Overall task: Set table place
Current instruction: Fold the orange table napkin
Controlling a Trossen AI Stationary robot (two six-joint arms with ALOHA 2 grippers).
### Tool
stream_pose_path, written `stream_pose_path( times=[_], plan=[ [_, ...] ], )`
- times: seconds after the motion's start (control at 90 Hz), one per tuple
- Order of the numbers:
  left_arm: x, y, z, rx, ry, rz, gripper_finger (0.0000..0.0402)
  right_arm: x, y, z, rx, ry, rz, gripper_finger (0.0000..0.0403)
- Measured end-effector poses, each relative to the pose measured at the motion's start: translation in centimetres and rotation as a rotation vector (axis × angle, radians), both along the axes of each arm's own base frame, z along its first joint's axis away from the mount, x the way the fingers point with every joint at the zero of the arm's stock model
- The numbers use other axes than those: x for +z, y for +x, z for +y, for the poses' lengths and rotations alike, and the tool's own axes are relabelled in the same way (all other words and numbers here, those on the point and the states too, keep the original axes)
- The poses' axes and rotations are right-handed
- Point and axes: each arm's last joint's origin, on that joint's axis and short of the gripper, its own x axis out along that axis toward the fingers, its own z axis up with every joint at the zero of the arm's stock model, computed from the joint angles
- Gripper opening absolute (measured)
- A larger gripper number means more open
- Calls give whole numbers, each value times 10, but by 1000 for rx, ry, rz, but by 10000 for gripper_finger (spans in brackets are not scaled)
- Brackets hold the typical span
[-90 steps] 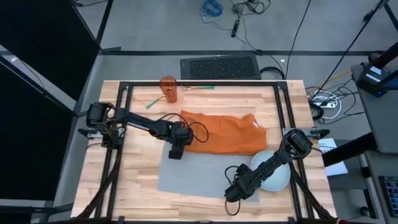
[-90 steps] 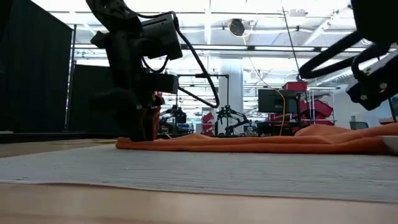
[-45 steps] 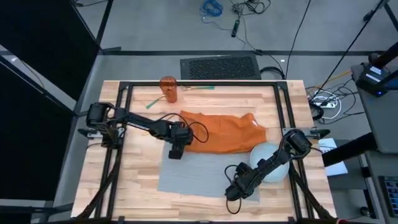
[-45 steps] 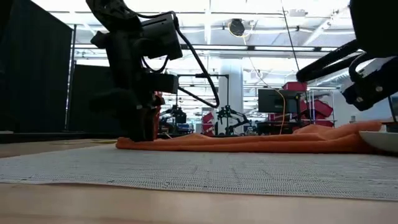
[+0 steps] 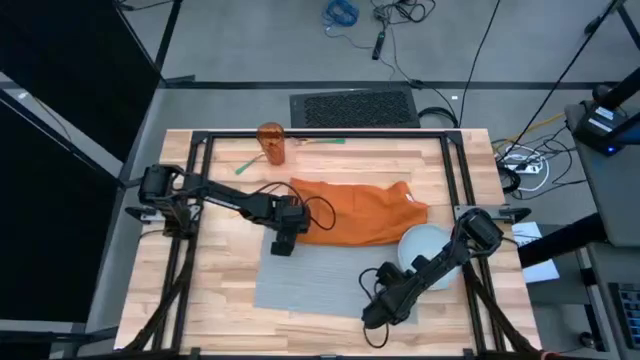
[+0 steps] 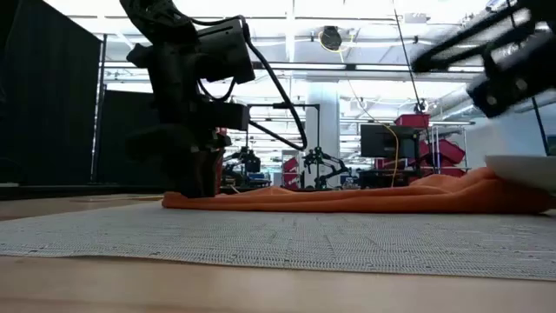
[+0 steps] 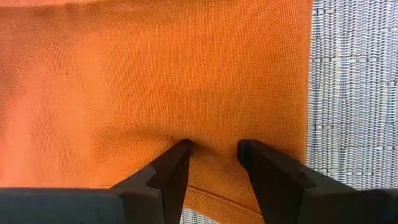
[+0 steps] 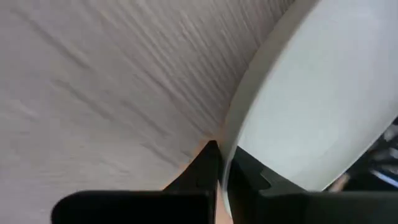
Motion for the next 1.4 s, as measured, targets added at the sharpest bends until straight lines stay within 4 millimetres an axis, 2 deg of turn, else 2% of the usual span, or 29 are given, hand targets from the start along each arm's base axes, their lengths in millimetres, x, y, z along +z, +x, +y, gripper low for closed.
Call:
stream_pose_path(
  times=[0.189, 0.367, 0.556, 0.856, 1.022, 1.244, 1.4],
  plan=[
    [0, 0, 0, 0, 1, -1, 145, 24, 21, -8, 60, -27, -83, 0],
    [0, 0, 0, 0, 2, -1, 145, 30, 41, -40, 135, -16, -36, 0],
    [0, 0, 0, 0, 2, -1, 145, 34, 59, -86, 174, -22, 1, 0],
    [0, 0, 0, 0, 3, -1, 145, 57, 81, -181, 168, -54, -92, 0],
    [0, 0, 0, 1, 3, -1, 145, 59, 87, -230, 208, -30, -112, 0],
    [0, 0, 0, 1, 3, 0, 145, 60, 87, -280, 246, -42, -119, 0],
    [0, 0, 0, 1, 3, 0, 145, 65, 83, -306, 234, -51, -148, 0]
  ],
)
